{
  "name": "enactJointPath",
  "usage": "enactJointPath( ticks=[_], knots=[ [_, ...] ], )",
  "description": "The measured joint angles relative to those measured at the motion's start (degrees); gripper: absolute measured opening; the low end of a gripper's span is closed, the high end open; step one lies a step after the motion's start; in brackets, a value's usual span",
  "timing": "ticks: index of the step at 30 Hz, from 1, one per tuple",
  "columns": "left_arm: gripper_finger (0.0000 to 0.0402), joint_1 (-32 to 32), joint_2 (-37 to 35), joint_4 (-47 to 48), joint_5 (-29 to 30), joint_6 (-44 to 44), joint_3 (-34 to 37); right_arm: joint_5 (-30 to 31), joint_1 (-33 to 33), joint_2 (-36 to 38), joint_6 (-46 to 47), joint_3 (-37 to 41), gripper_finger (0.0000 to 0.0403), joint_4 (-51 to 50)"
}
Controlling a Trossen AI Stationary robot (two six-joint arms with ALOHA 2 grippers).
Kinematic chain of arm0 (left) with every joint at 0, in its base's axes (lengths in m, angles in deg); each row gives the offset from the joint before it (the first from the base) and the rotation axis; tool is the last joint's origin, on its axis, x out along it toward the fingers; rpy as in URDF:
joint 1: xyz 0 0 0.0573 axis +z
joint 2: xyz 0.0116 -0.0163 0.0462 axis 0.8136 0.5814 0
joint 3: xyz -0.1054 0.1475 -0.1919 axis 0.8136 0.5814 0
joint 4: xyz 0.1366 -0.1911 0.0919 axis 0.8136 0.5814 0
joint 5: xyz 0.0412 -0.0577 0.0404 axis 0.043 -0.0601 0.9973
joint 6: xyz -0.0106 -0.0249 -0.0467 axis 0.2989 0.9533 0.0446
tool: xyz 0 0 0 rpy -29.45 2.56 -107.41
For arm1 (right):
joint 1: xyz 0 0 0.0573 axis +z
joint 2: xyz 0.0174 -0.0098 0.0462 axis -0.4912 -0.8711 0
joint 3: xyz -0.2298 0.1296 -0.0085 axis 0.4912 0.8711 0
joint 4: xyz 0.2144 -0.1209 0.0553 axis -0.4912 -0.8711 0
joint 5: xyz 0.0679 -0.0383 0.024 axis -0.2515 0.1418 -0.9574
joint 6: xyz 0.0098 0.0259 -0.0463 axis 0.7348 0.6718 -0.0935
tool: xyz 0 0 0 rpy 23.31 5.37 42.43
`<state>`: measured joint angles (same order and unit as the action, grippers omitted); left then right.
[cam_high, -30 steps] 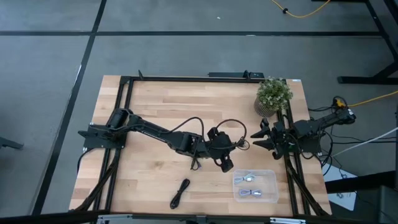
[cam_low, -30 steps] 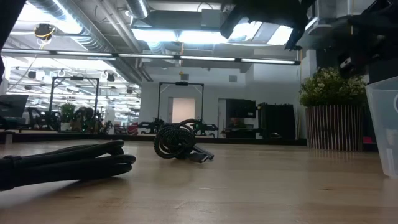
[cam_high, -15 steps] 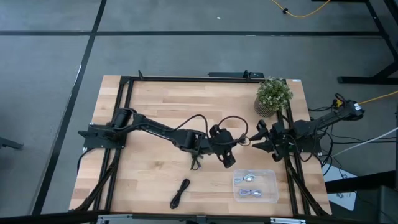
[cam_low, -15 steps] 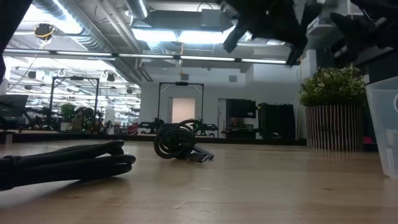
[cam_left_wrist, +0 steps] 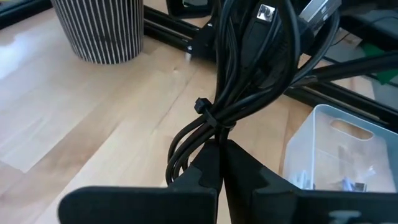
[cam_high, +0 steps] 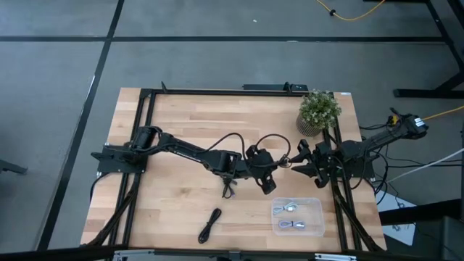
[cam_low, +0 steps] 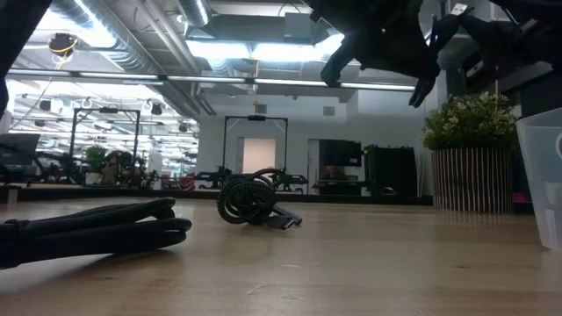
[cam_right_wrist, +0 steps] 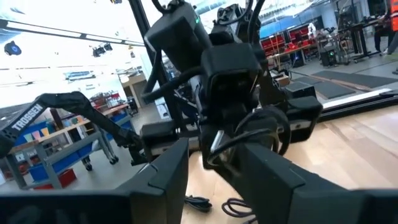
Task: Pick and place USB-C Cables
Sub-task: Put the bottom left black charger cable into the transparent bin
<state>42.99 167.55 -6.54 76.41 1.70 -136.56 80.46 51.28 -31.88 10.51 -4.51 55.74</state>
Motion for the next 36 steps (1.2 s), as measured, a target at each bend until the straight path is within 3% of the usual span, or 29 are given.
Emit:
enactJointPath(
  ticks=[8,15,28,36],
  knots=[
    [0.0,0.0,0.0,0.04,-0.75,-0.4,0.0,0.04,0.0,-2.71,0.05,-1.93,0.0102,-0.07],
    [0.0016,-0.04,0.0,0.18,-0.57,-0.42,0.02,-0.18,0.04,-4.76,1.28,-2.33,0.0012,0.07],
    [0.0038,-0.55,-0.21,0.83,-0.7,-2.51,0.04,-0.93,-0.02,-4.85,1.37,-2.33,0.0002,-0.05],
    [0.0048,-2.18,-3.2,9.71,-0.4,-6.93,-0.01,-1.68,0.0,-4.79,1.35,-2.35,0.0001,0.02]
  ],
)
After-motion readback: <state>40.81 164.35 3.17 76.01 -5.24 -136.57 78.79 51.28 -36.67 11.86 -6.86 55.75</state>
